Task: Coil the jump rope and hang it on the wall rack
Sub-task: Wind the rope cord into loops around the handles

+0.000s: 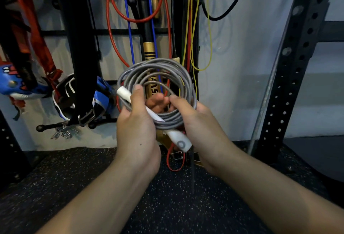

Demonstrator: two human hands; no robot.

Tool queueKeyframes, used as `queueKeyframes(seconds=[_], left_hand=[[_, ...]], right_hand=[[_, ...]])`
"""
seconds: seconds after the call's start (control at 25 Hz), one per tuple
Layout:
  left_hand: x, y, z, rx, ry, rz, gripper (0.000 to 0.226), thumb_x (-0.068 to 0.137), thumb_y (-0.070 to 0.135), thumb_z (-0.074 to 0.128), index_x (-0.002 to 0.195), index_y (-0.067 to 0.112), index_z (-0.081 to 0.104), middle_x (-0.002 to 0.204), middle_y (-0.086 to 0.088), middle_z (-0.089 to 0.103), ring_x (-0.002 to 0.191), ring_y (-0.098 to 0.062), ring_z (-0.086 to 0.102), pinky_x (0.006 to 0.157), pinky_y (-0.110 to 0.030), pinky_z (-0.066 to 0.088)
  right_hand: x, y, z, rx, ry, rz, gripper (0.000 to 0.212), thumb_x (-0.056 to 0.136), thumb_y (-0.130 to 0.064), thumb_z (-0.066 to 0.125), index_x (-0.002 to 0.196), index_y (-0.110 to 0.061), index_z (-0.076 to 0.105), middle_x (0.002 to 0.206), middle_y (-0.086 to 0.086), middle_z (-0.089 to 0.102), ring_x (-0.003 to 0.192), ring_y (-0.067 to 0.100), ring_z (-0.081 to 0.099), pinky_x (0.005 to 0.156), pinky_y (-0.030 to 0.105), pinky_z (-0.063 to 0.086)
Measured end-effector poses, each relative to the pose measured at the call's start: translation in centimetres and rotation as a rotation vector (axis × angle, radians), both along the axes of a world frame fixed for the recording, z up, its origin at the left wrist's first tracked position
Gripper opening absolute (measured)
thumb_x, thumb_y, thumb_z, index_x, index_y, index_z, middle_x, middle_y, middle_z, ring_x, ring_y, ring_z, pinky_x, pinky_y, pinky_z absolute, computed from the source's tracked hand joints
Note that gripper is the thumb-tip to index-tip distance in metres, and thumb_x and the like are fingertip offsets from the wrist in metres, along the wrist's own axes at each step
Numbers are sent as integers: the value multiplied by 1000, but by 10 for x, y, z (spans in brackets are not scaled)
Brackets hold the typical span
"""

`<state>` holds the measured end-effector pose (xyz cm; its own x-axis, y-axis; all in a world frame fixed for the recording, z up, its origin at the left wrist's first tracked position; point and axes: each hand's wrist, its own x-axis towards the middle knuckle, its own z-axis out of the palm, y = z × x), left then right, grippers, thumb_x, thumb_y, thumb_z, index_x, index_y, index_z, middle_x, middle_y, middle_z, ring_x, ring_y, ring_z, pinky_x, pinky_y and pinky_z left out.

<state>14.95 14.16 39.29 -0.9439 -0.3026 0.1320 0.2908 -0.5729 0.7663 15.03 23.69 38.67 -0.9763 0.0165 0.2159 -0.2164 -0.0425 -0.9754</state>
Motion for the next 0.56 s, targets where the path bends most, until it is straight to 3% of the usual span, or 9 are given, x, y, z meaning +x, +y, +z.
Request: queueKeyframes(seconds=[0.08, 0.16, 0.28, 0.36, 0.44, 0.56], left_hand=[[0, 2, -1, -13, -21, 42, 29, 103, 41, 55, 107, 15, 66, 73, 4, 75, 72, -14, 76, 68, -34, 63], [-1, 3, -3, -60, -19, 55, 30, 103, 43, 54, 101, 16, 67, 74, 5, 75, 70, -16, 73, 61, -35, 58], [-1, 2, -5, -95, 8, -5, 29, 101, 37, 58, 79, 20, 64, 64, 7, 68, 63, -15, 67, 57, -33, 48], [-5, -6, -5, -127, 36, -94, 24, 98, 32, 64, 77, 20, 67, 65, 6, 69, 63, -12, 67, 60, -33, 54], [-9, -18, -2, -165, 90, -207, 13, 88, 27, 72, 94, 15, 73, 80, 1, 76, 76, -15, 71, 73, -34, 61], [-19, -45, 10, -343, 158, -267, 56, 73, 25, 81, 126, 13, 66, 102, -5, 81, 94, -23, 76, 89, -43, 62]], right_hand=[[6, -6, -2, 11, -23, 29, 29, 97, -45, 58, 92, -22, 75, 73, -1, 77, 64, 18, 70, 60, 32, 54], [10, -10, -4, -6, -4, -6, 31, 100, -39, 56, 82, -20, 73, 56, -2, 68, 44, 14, 59, 41, 22, 45], [6, -7, -1, -77, 58, -38, 33, 100, -22, 57, 71, -18, 71, 56, -3, 67, 47, 10, 56, 40, 19, 43], [2, 2, 6, -34, 56, -38, 29, 101, -21, 58, 75, -13, 69, 51, -2, 61, 39, 8, 51, 37, 15, 38], [-3, 16, 15, 81, 97, -25, 28, 102, -19, 56, 77, -8, 63, 46, -4, 55, 33, 4, 46, 32, 13, 33], [-11, 42, 32, 443, 222, -21, 35, 102, -22, 55, 79, 4, 59, 52, 0, 53, 33, 0, 43, 34, 11, 32]])
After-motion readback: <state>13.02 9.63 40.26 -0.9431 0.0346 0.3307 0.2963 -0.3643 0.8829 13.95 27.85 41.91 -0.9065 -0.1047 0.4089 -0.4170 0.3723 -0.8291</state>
